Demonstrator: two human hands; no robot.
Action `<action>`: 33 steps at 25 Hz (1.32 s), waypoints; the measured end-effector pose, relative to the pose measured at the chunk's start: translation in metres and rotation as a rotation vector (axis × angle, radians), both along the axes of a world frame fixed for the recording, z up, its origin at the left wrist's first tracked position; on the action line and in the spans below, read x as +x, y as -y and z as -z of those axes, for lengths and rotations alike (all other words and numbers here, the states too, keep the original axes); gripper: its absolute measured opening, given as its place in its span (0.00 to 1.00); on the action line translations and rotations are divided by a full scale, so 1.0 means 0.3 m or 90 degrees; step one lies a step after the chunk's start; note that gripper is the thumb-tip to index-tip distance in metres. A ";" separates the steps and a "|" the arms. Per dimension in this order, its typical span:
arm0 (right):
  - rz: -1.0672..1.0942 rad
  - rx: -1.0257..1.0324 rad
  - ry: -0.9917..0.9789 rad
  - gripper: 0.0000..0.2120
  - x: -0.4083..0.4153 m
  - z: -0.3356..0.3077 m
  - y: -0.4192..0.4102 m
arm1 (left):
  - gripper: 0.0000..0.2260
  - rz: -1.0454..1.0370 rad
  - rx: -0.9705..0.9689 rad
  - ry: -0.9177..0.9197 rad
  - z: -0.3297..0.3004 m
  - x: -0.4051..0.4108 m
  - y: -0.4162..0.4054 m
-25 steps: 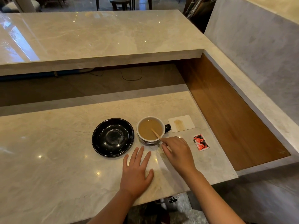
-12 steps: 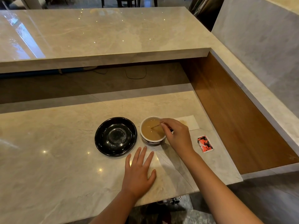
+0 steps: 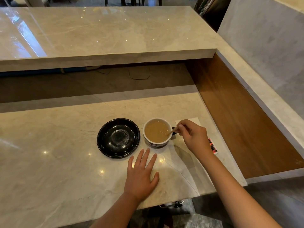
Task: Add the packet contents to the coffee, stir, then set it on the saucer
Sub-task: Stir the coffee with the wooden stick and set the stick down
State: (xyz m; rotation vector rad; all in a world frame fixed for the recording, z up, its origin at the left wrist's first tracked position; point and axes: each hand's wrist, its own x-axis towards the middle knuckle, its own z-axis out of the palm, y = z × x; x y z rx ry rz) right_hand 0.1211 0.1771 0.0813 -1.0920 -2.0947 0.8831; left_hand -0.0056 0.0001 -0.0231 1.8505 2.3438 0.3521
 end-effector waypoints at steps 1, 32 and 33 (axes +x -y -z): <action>0.014 -0.056 -0.034 0.07 -0.005 0.003 0.014 | 0.26 0.000 0.001 0.004 0.001 0.000 0.001; 0.122 -0.247 -0.152 0.10 -0.055 -0.017 0.057 | 0.26 0.001 0.005 0.009 0.001 0.000 0.001; 0.133 -0.272 -0.182 0.10 -0.063 -0.007 0.069 | 0.26 -0.002 0.005 0.010 0.001 0.000 0.001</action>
